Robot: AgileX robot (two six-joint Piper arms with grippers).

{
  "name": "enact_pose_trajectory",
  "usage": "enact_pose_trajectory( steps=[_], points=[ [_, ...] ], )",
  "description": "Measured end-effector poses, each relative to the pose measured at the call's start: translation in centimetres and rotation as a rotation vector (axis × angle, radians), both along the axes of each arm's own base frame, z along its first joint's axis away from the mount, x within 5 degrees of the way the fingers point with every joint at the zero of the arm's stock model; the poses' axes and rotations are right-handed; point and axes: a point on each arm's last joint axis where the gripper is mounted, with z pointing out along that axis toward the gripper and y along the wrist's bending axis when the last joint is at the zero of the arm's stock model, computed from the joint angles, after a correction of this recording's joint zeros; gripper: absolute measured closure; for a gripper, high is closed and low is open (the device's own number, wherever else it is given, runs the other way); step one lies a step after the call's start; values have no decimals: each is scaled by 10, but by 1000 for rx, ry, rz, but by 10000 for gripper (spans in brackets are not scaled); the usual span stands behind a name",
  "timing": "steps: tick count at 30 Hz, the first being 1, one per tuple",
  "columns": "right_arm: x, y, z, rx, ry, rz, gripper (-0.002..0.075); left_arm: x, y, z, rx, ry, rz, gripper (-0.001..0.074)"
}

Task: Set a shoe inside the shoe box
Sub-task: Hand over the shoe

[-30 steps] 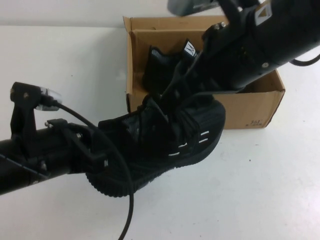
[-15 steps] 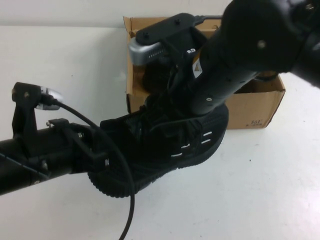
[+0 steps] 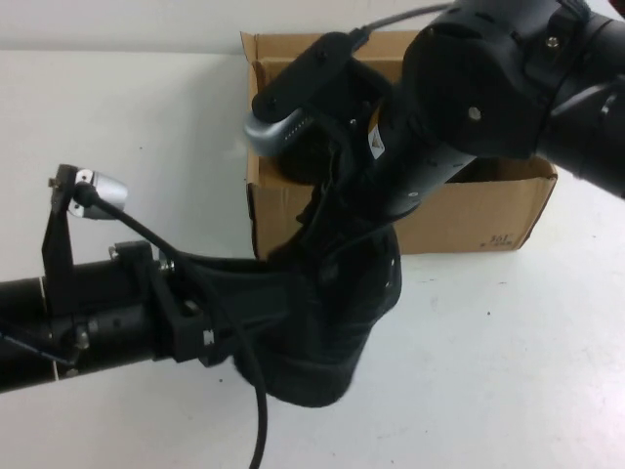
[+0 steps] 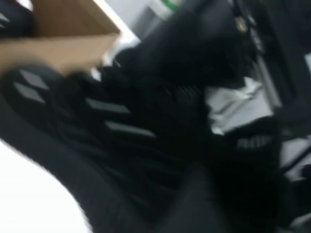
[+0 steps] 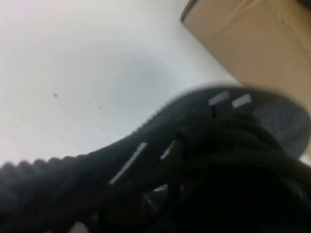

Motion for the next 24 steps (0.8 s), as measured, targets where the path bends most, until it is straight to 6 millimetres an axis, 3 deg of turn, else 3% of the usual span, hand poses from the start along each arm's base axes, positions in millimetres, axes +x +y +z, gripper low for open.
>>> enact_pose_trajectory(
  steps=[3, 5, 7, 16, 24],
  points=[
    [1, -2, 3, -46, -52, 86, 731, -4, -2, 2, -58, 102, -19, 162],
    [-1, -5, 8, -79, -84, 156, 732, -5, -2, 2, -84, 153, -27, 93],
    [-6, -9, 15, -105, -121, 224, 732, -6, -3, 3, -98, 184, -29, 70],
    [-27, -42, 56, -91, -214, 426, 732, -2, 2, 2, -115, 236, 16, 93],
    [-44, -51, 59, -156, -194, 733, 732, 16, 36, 5, -244, 385, 153, 259]
  ],
)
